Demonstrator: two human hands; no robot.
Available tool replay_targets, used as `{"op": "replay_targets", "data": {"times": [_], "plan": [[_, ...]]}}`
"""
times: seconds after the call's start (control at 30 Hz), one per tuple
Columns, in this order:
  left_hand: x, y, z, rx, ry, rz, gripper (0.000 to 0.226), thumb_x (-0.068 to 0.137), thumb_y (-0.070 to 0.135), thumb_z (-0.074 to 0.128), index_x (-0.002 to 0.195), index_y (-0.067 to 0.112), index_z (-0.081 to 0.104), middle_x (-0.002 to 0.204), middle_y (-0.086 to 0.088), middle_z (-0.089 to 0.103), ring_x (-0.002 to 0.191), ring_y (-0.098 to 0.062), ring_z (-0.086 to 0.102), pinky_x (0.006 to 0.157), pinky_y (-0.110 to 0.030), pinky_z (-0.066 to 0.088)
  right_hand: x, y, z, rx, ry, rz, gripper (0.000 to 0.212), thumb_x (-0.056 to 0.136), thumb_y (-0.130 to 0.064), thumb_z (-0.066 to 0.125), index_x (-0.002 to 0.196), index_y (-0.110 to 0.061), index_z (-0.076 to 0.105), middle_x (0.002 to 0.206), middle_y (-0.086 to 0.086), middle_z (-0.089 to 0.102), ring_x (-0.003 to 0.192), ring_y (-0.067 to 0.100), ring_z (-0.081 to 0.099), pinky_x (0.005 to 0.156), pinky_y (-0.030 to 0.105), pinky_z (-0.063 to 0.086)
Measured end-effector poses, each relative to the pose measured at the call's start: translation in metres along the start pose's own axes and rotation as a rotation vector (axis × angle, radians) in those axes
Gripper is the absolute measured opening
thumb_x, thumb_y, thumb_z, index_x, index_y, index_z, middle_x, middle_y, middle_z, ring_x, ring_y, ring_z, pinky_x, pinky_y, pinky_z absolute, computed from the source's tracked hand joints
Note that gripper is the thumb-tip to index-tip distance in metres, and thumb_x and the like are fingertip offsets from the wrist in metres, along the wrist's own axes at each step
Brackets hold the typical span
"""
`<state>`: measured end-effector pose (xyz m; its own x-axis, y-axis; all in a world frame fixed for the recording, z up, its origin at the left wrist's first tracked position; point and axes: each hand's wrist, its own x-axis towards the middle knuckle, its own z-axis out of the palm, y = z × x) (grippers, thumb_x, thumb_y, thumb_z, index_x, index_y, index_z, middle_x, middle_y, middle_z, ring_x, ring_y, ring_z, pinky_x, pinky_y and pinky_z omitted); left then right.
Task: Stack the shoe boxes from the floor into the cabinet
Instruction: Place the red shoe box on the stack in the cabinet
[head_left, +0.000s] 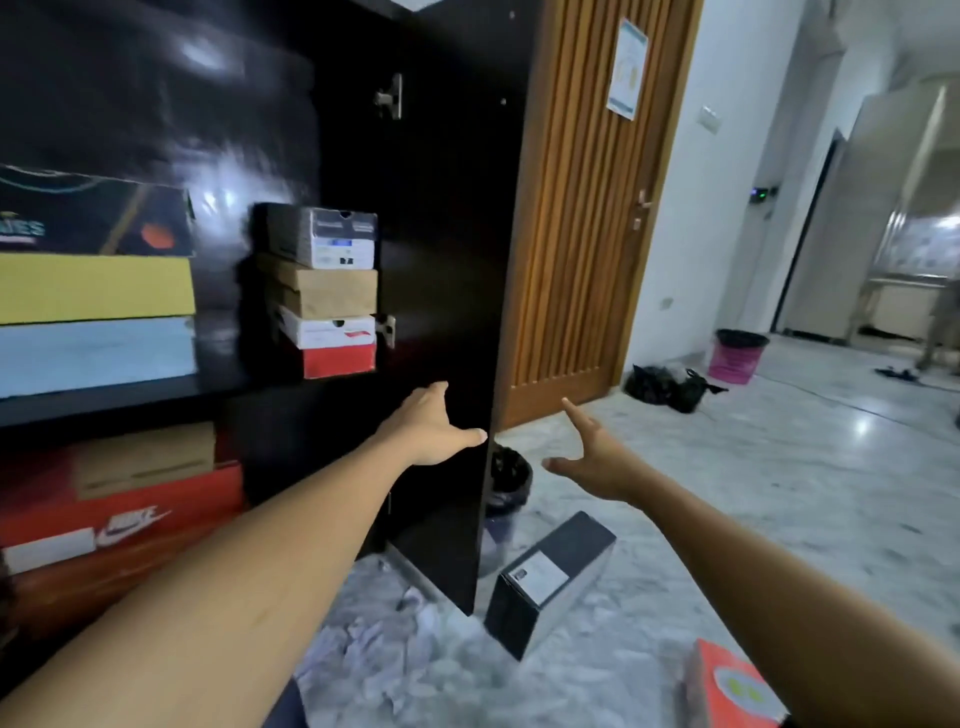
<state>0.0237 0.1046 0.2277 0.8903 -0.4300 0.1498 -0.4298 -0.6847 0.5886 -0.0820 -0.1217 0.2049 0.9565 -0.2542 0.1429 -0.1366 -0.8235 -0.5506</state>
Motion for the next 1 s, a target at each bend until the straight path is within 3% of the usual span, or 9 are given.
{"op": "replay_targets", "data": {"times": [0.3,0.53,0.6,0.67,0.7,0.8,0.87,0.93,1.0], "plan": [[-0.005,0.061,0.132,-0.017,-0.251,0.130,0.090,0.075,0.063,0.069,0.144,0.016,0.036,0.142,-0.010,0.049,0.120,-0.031,0.054,0.093,-0.041,0.051,-0.088,0.111,-0.001,0.017,0.082,0.343,0.095,0.090,-0.040,0.069,0.159,-0.025,0.006,0.163,0.008,0.017,0.147,0.027,0.026,0.114,0.036,0.030],[0.000,0.093,0.242,-0.047,-0.513,0.260,0.096,0.081,0.055,0.071,0.153,0.012,0.023,0.151,-0.010,0.039,0.131,-0.030,0.046,0.099,-0.033,0.045,-0.160,0.201,0.020,0.047,0.160,0.635,0.095,0.088,-0.032,0.072,0.158,-0.016,0.011,0.161,0.014,0.022,0.145,0.027,0.031,0.114,0.034,0.030],[0.003,0.104,0.264,-0.042,-0.531,0.309,0.093,0.083,0.051,0.072,0.153,0.012,0.025,0.150,-0.012,0.040,0.130,-0.031,0.047,0.097,-0.031,0.045,-0.177,0.223,0.030,0.073,0.185,0.724,0.096,0.088,-0.031,0.073,0.159,-0.016,0.010,0.159,0.016,0.027,0.115,0.017,0.055,0.091,0.027,0.047],[0.008,0.111,0.290,-0.015,-0.567,0.360,0.094,0.081,0.054,0.071,0.152,0.014,0.025,0.152,-0.012,0.040,0.132,-0.031,0.046,0.101,-0.038,0.045,-0.194,0.246,0.041,0.129,0.197,0.829,0.097,0.087,-0.031,0.072,0.159,-0.017,0.009,0.151,0.017,0.037,0.072,0.000,0.043,0.058,0.015,0.037],[0.009,0.113,0.303,0.015,-0.594,0.388,0.094,0.080,0.056,0.070,0.152,0.016,0.024,0.153,-0.010,0.038,0.134,-0.030,0.045,0.103,-0.040,0.044,-0.204,0.257,0.048,0.161,0.218,0.874,0.097,0.087,-0.030,0.072,0.159,-0.017,0.008,0.146,0.016,0.042,0.070,0.001,0.044,0.054,0.013,0.039],[0.011,0.116,0.342,0.099,-0.699,0.497,0.095,0.081,0.055,0.068,0.155,0.021,0.020,0.155,-0.006,0.037,0.137,-0.027,0.043,0.105,-0.041,0.043,-0.228,0.275,0.072,0.203,0.252,0.980,0.093,0.088,-0.027,0.072,0.158,-0.010,0.012,0.148,0.014,0.039,0.120,0.028,0.056,0.094,0.031,0.048],[0.015,0.118,0.367,0.141,-0.756,0.545,0.096,0.078,0.052,0.071,0.155,0.021,0.021,0.153,-0.007,0.039,0.136,-0.025,0.044,0.104,-0.043,0.044,-0.241,0.285,0.096,0.245,0.253,1.017,0.083,0.086,-0.027,0.075,0.152,-0.015,0.027,0.131,0.007,0.049,0.112,0.024,0.057,0.092,0.033,0.050],[0.019,0.120,0.395,0.180,-0.770,0.568,0.096,0.077,0.052,0.071,0.154,0.021,0.022,0.152,-0.007,0.040,0.134,-0.026,0.046,0.103,-0.044,0.045,-0.251,0.300,0.122,0.319,0.304,1.079,0.081,0.074,-0.051,0.079,0.140,-0.041,0.033,0.130,0.004,0.055,0.105,0.020,0.061,0.090,0.038,0.056],[0.022,0.121,0.427,0.242,-0.785,0.584,0.095,0.078,0.051,0.071,0.154,0.021,0.022,0.153,-0.006,0.037,0.135,-0.028,0.044,0.103,-0.044,0.044,-0.257,0.314,0.147,0.308,0.347,1.157,0.087,0.071,-0.062,0.076,0.142,-0.032,0.036,0.136,0.013,0.048,0.120,0.029,0.053,0.100,0.045,0.049]]}}
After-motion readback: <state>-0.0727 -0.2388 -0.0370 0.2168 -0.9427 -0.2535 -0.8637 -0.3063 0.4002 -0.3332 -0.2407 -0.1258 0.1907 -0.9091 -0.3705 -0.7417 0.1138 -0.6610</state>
